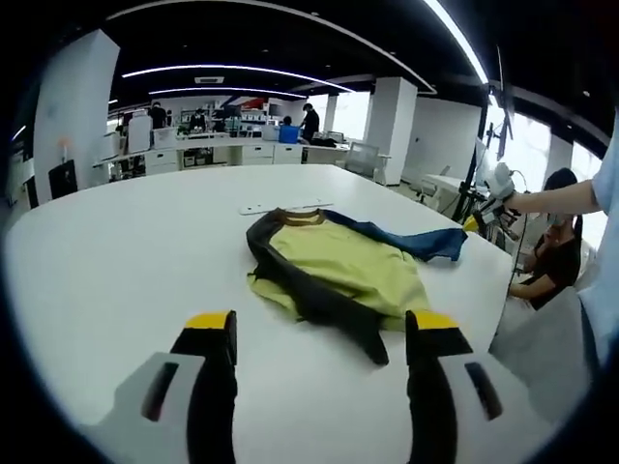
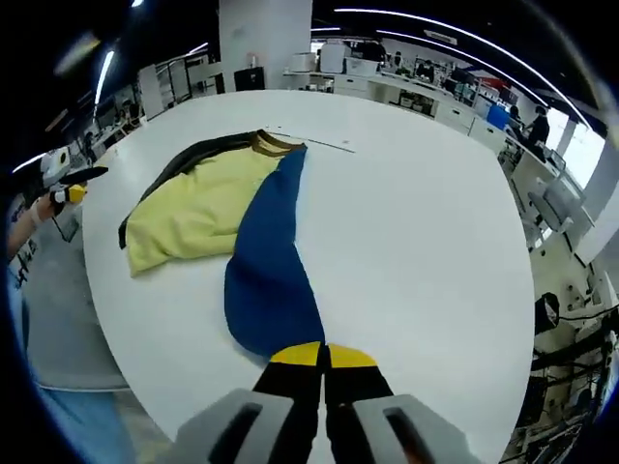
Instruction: Fold the garment on the visible template until the final outline fits inside the template.
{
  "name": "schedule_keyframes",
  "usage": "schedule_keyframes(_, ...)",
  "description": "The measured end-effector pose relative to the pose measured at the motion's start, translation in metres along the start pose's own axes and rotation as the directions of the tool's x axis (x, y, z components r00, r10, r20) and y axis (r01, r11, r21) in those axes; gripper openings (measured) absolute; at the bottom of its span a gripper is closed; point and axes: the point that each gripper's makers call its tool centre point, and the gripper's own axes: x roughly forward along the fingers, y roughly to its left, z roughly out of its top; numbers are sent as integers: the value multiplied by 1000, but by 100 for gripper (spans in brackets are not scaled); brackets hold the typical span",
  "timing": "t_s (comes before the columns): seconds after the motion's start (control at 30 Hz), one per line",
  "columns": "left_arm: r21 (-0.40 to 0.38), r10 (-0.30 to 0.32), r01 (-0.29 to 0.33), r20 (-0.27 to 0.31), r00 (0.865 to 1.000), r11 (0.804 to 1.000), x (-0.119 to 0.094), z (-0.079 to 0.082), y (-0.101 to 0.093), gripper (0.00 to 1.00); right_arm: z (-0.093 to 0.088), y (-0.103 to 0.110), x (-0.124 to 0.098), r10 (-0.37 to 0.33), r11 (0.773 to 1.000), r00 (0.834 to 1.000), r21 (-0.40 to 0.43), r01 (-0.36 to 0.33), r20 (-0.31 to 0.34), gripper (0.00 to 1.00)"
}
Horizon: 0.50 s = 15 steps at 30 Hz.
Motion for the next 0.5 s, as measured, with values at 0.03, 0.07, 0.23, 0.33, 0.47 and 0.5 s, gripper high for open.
schedule_keyframes(0.03,-1,2,-2,-4,1000,1000,0,-1,1,68,2,-4,1,1,1000,1000,-1,-1,-6,0)
schedule_keyframes(0.07,-5,9,-9,-7,1000,1000,0,-2,2,68,4,-11,3,-5,1000,1000,-15,4,-20,0)
schedule_keyframes(0.23,-24,40,-41,-14,999,999,-1,-6,7,67,10,-37,15,-13,1000,998,-8,13,-54,0)
schedule_keyframes(0.33,-34,54,-55,-20,998,998,0,-8,8,66,9,-56,25,-29,1000,996,2,29,-83,0)
schedule_keyframes(0.47,-39,70,-71,-27,997,997,1,-10,9,66,7,-80,36,-48,999,992,13,50,-117,0)
schedule_keyframes(0.5,-43,77,-78,-25,997,996,0,-9,9,67,8,-87,39,-54,998,991,18,57,-119,0)
